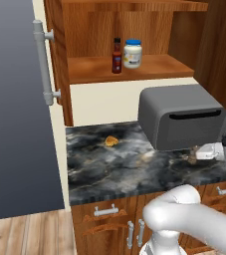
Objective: There are various items on the counter. Only move the condiments/shakers into the cabinet.
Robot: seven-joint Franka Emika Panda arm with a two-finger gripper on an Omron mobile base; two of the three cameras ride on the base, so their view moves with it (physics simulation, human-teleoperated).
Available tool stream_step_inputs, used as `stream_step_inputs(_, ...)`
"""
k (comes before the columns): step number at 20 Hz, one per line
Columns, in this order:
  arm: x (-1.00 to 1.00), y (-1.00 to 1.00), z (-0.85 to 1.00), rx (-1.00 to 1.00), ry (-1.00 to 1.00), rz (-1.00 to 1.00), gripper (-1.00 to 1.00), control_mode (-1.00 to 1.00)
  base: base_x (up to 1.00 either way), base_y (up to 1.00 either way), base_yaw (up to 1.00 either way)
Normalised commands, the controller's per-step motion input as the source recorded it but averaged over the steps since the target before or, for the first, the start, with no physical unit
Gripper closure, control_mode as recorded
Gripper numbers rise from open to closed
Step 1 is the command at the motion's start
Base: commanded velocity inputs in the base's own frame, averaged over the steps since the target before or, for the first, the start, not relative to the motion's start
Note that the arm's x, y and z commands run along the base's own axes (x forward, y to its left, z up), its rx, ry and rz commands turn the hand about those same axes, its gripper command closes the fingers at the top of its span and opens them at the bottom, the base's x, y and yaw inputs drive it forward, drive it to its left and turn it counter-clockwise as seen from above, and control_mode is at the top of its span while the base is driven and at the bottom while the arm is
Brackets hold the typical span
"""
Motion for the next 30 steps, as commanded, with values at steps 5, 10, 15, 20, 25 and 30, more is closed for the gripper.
stream_step_inputs(5, -1.0, 0.0, 1.0, 0.05, -0.02, -0.17, 1.0, -1.0, 0.0, 0.0, 0.0)
stream_step_inputs(10, -1.0, 0.43, 1.0, 0.0, 0.0, -0.13, 1.0, -1.0, 0.0, 0.0, 0.0)
stream_step_inputs(15, -1.0, 0.82, 1.0, 0.0, 0.0, -0.13, 1.0, -1.0, 0.0, 0.0, 0.0)
stream_step_inputs(20, -1.0, 0.77, 1.0, 0.0, 0.0, -0.2, 1.0, -1.0, 0.0, 0.0, 0.0)
stream_step_inputs(25, -1.0, 0.6, 1.0, -0.01, 0.0, -0.22, 1.0, -1.0, 0.0, 0.0, 0.0)
stream_step_inputs(30, -0.91, 0.5, 1.0, -0.02, 0.01, -0.23, 1.0, -1.0, 0.0, 0.0, 0.0)
